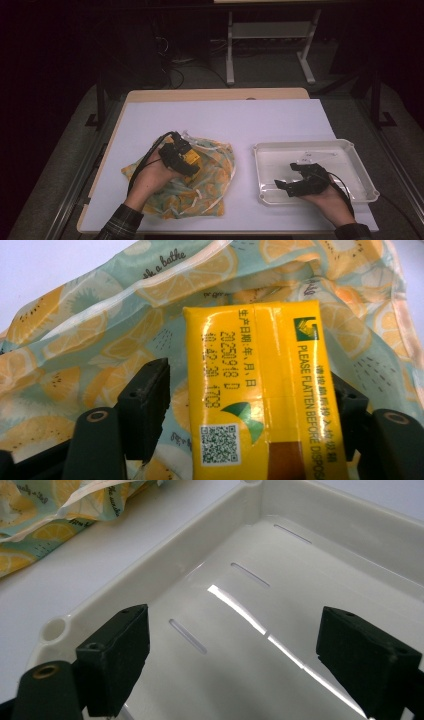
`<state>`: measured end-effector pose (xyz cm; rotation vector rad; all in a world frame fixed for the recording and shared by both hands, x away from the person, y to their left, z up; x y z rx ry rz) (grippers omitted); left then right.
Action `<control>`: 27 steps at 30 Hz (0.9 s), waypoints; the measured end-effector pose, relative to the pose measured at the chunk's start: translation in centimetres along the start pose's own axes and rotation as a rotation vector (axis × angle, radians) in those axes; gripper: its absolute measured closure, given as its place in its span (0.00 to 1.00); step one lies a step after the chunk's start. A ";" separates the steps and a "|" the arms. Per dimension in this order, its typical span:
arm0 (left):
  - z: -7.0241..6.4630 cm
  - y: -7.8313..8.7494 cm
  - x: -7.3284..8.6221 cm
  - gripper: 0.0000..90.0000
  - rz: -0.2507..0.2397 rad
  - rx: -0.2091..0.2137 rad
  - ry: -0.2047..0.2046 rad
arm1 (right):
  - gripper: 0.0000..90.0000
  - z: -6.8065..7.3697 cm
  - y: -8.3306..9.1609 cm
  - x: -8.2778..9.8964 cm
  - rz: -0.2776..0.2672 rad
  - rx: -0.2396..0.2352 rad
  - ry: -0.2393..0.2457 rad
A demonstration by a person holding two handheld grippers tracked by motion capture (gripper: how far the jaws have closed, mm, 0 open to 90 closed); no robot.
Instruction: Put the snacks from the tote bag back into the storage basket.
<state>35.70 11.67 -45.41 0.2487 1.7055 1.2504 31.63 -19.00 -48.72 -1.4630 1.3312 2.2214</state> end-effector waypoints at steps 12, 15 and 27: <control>-0.5 -0.1 0.2 0.54 0.023 0.025 -0.013 | 0.15 0.0 0.0 0.0 0.002 0.000 0.001; -0.5 -0.1 0.2 0.57 0.019 0.023 -0.006 | 0.15 0.0 0.0 0.0 0.001 -0.001 0.001; -0.4 0.1 0.2 0.59 0.022 0.022 -0.016 | 0.15 0.0 0.0 0.0 0.001 -0.001 0.001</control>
Point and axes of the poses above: each handheld gripper's, and its own axes: y roughly backward along the jaws, x roughly out of its underside, z roughly to its left, the point moved 9 cm from there along -y, roughly forward along the jaws, and after that the axes turned 8 degrees about -z, right-handed, at the moved point
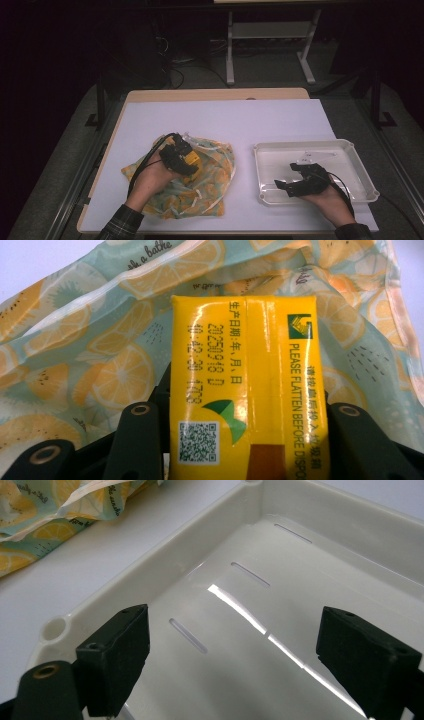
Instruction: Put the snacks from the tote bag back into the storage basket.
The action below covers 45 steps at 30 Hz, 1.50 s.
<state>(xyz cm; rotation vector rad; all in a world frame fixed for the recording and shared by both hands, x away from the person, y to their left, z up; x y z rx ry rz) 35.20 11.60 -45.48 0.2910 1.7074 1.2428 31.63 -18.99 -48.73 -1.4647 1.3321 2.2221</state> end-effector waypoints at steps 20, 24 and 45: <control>0.2 1.1 0.0 0.60 -0.038 0.037 -0.010 | 0.15 0.0 0.0 0.0 -0.001 -0.003 0.000; 0.2 1.7 -0.3 0.60 -0.052 0.044 -0.017 | 0.15 0.0 0.0 0.0 -0.001 -0.002 0.001; -0.3 4.1 -2.4 0.60 -0.131 0.080 -0.042 | 0.15 0.0 0.1 0.0 -0.003 -0.008 0.001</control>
Point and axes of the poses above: each handheld gripper's, and its own axes: y roughly backward along the jaws, x roughly out of its underside, z roughly to its left, the point moved 9 cm from there along -y, roughly forward along the jaws, and after that the axes turned 8 degrees about -z, right-handed, at the moved point
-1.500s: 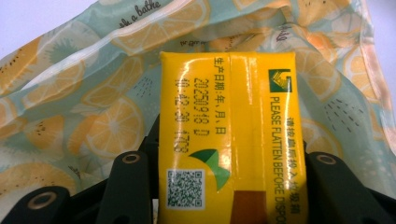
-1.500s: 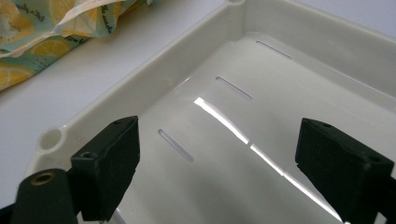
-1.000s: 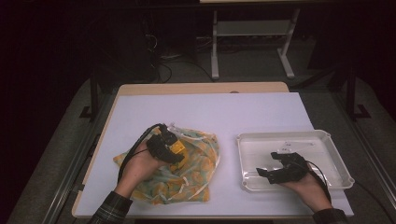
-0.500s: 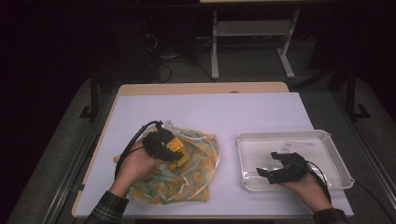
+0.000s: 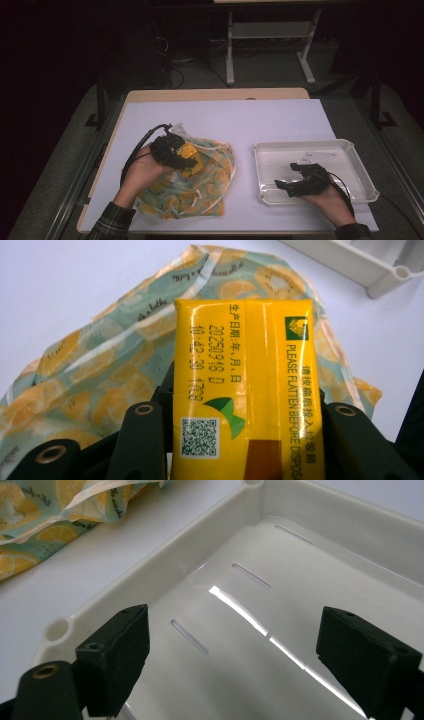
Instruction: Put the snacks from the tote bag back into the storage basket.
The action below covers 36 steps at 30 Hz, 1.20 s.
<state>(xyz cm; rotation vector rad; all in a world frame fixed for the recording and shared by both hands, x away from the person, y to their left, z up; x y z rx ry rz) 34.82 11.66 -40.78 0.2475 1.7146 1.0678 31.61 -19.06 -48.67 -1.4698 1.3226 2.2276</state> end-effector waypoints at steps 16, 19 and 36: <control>-1.1 -0.3 -2.3 0.60 -0.042 0.033 -0.030 | 0.15 0.0 0.0 -0.1 -0.008 -0.002 -0.003; -1.4 -0.4 -2.8 0.60 -0.044 0.041 -0.042 | 0.15 0.0 0.0 -0.1 -0.008 -0.003 -0.003; -3.1 -1.6 -5.1 0.61 -0.079 0.073 -0.075 | 0.15 0.0 0.0 0.0 -0.007 -0.001 0.004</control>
Point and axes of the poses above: each handheld gripper's, and its own axes: y roughly backward along the jaws, x roughly out of its underside, z roughly to its left, the point moved 9 cm from there along -y, roughly forward along the jaws, and after that the axes turned 8 degrees about -z, right-handed, at the moved point
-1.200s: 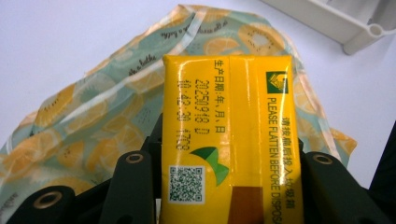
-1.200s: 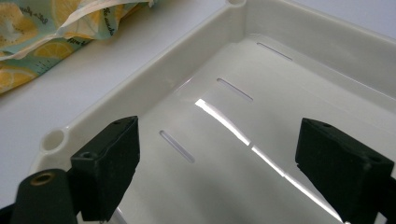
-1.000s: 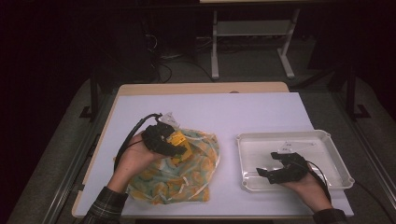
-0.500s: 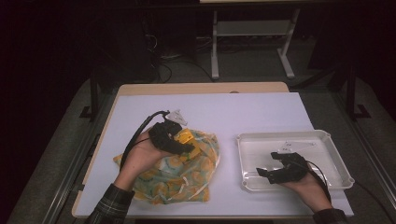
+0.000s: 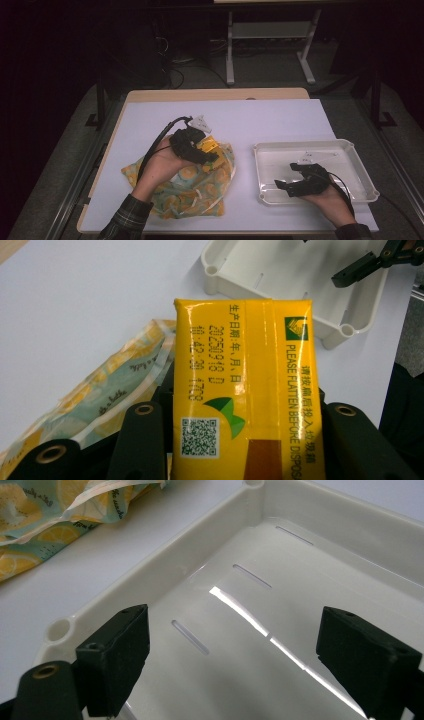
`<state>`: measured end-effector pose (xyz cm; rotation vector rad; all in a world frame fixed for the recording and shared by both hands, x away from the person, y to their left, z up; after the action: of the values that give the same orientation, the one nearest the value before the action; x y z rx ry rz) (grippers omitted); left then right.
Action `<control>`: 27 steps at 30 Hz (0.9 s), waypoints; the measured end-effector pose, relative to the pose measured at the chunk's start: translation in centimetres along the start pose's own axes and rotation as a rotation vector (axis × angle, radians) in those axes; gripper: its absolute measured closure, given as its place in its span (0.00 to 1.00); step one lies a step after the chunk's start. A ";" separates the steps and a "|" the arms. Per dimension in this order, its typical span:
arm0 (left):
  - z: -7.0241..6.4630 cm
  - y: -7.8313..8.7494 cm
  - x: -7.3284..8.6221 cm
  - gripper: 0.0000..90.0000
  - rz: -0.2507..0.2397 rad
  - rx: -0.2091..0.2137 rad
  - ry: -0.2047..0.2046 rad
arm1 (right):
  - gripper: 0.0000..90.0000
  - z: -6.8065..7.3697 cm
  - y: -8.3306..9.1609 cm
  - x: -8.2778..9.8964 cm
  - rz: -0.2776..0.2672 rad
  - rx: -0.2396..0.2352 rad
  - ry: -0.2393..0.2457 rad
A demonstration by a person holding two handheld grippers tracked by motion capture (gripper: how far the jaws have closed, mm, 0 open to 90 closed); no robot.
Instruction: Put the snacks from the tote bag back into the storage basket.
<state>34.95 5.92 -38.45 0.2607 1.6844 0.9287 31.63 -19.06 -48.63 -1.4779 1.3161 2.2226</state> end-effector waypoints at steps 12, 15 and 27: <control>-0.6 -1.1 -1.5 0.61 -0.014 0.016 -0.012 | 0.15 0.0 0.0 0.0 -0.001 0.001 0.003; -0.7 -1.5 -2.0 0.61 -0.027 0.018 -0.011 | 0.15 0.0 0.0 0.0 -0.002 -0.001 0.004; -1.0 -3.1 -4.2 0.61 -0.042 0.042 -0.032 | 0.15 0.1 0.0 0.0 -0.003 -0.005 -0.004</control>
<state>36.32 0.88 -37.54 0.2657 1.6758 0.8540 31.56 -19.00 -48.59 -1.4755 1.3073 2.2280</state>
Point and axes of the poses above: each handheld gripper's, and its own axes: y roughly backward along the jaws, x roughly out of its underside, z roughly to its left, the point moved 9 cm from there along -y, roughly forward along the jaws, and after that the axes turned 8 degrees about -z, right-handed, at the moved point
